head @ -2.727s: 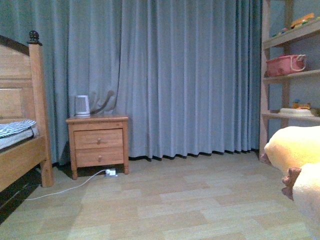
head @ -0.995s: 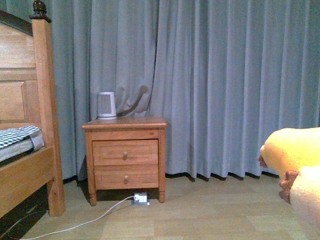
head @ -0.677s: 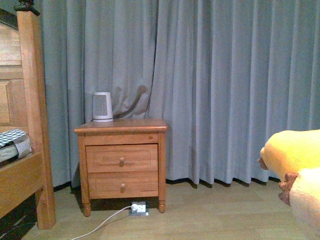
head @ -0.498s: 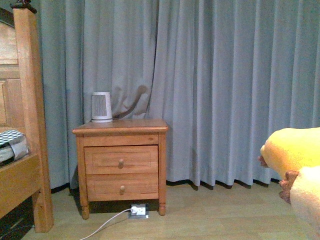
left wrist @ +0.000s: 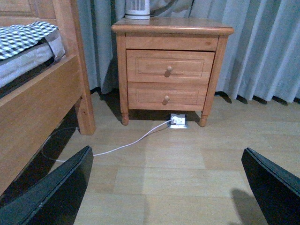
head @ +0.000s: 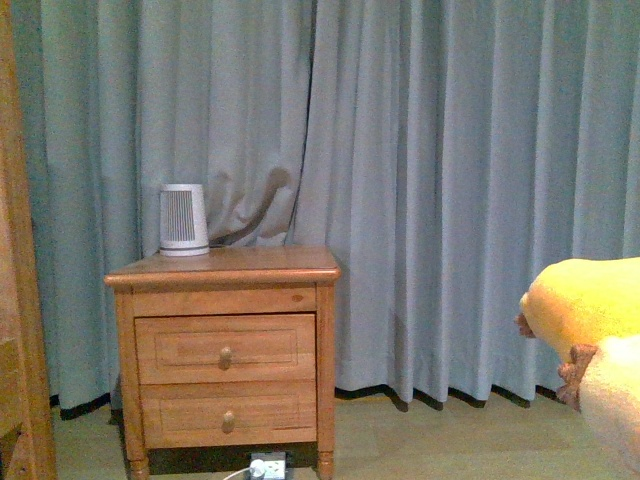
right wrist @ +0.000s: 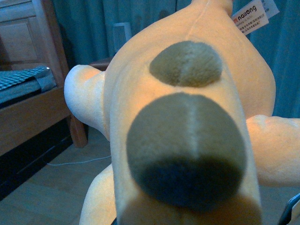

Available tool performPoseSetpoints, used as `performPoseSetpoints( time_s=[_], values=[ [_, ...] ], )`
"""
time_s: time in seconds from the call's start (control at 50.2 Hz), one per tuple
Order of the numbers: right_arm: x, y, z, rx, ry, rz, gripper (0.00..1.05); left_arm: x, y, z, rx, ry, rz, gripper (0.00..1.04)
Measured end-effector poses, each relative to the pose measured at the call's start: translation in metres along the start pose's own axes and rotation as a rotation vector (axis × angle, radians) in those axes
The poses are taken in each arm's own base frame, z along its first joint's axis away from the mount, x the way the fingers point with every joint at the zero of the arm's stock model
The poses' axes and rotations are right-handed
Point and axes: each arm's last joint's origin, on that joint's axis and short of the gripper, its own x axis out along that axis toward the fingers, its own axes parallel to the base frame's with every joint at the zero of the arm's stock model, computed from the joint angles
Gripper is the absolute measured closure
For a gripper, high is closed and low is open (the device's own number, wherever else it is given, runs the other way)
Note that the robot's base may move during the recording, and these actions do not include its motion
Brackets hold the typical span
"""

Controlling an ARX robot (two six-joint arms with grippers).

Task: Put away toys

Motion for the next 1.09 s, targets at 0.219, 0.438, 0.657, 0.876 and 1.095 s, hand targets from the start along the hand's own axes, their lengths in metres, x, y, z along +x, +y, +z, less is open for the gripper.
performPoseSetpoints(
  time_s=[0.219, 0.438, 0.657, 0.876, 1.095],
  values=[
    [0.0000, 0.0000, 0.0000, 0.000, 0.000, -0.001, 0.97, 0.0000, 0.0000, 0.0000, 0.000, 0.000, 0.000, 0.06],
    [0.0000, 0.0000, -0.0002, 0.000, 0.001, 0.000, 0.97, 0.0000, 0.0000, 0.0000, 0.000, 0.000, 0.000, 0.06],
    [0.0000, 0.0000, -0.0001, 0.000, 0.000, 0.000, 0.97, 0.0000, 0.0000, 0.0000, 0.000, 0.000, 0.000, 0.06],
    [0.0000, 0.0000, -0.0002, 0.000, 0.001, 0.000, 0.97, 0.0000, 0.0000, 0.0000, 0.000, 0.000, 0.000, 0.06],
    [0.0000, 0.0000, -0.0002, 0.000, 0.001, 0.000, 0.97, 0.0000, 0.0000, 0.0000, 0.000, 0.000, -0.001, 0.06]
  ],
)
